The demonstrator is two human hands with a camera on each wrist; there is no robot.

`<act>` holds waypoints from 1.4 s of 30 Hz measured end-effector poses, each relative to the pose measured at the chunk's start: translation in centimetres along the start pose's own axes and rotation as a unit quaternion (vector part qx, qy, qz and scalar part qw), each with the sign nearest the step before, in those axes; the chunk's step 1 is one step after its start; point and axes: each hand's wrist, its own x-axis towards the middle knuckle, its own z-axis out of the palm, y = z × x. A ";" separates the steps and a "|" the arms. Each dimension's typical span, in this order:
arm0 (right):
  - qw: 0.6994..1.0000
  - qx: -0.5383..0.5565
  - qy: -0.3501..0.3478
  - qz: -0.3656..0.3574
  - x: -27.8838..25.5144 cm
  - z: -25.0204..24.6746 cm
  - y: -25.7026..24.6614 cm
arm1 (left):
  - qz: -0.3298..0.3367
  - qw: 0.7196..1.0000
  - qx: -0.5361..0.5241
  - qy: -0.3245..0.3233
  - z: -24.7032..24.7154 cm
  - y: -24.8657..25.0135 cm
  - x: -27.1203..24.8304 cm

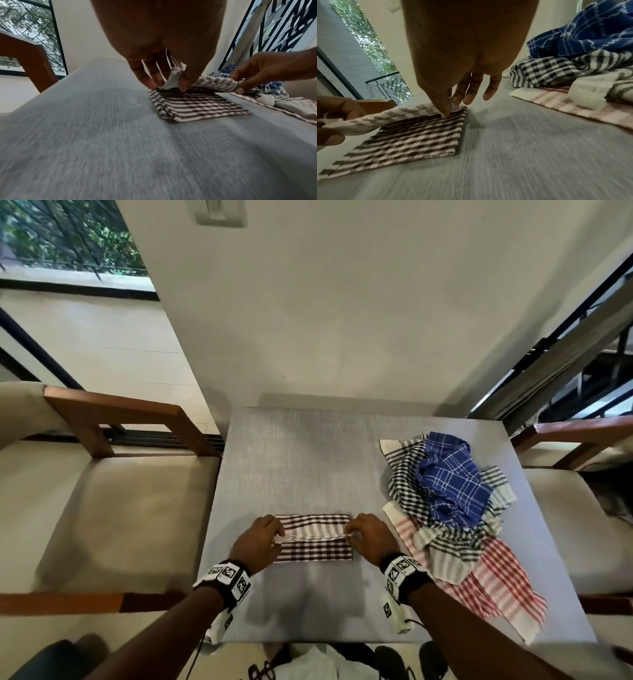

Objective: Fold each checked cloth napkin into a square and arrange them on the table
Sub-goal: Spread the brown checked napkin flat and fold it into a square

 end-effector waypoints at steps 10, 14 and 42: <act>0.999 -0.037 -0.028 0.007 -3.2 3.2 0.2 | 0.020 0.997 0.053 -0.047 2.2 -0.8 -2.0; 0.999 -0.033 -0.036 -0.013 -4.2 4.1 0.0 | 0.029 0.997 0.040 -0.054 2.6 -1.3 -2.3; 0.998 0.019 0.046 -0.049 -5.4 5.8 1.0 | 0.112 0.989 0.092 -0.025 3.3 -0.8 -4.2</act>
